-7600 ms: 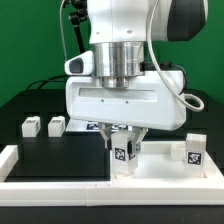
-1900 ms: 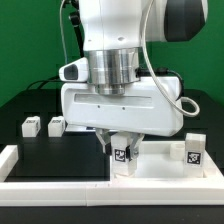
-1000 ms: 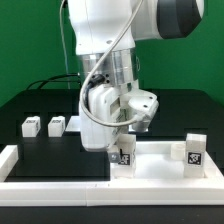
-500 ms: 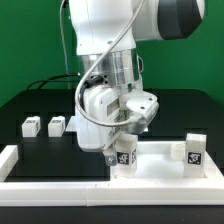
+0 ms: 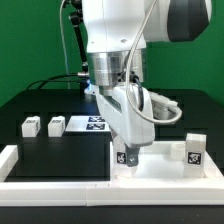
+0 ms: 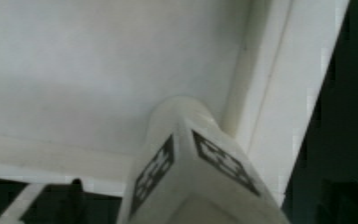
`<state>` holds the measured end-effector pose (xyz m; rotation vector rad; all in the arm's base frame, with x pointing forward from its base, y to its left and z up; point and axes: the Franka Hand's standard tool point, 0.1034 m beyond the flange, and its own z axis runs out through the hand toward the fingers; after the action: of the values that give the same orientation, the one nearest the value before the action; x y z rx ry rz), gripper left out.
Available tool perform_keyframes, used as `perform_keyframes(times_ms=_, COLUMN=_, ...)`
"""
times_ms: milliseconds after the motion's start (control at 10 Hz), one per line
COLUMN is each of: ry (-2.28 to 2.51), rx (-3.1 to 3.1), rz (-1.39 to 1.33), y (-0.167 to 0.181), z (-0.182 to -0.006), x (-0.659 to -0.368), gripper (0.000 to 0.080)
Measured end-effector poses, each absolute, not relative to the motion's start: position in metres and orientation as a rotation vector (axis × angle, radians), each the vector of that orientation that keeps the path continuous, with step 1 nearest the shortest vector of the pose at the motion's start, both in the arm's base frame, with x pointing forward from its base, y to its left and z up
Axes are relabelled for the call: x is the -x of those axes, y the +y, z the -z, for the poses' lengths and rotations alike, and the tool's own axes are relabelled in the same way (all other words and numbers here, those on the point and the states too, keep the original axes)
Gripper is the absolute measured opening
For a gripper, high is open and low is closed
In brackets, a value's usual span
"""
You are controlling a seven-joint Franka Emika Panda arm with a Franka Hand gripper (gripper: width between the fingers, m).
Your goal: Assemble square table
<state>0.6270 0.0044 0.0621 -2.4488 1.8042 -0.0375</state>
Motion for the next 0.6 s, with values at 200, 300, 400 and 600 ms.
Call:
perform_keyframes(times_ms=200, ry=1.427, rx=2.7, rz=0.075, y=0.0027, z=-0.0656, x=-0.6313, gripper=0.0649)
perform_keyframes(times_ms=300, ry=1.241, rx=2.795, rz=0.088, y=0.0058, z=-0.0656, x=-0.6319, gripper=0.0649)
perform_keyframes(times_ms=400, ry=1.054, rx=2.88, rz=0.1, y=0.0065, z=-0.0669, x=-0.6325, gripper=0.0649)
perform_keyframes(times_ms=600, ry=0.991, rx=2.908, rz=0.111, y=0.0058, z=-0.0677, x=-0.6334, gripper=0.0649)
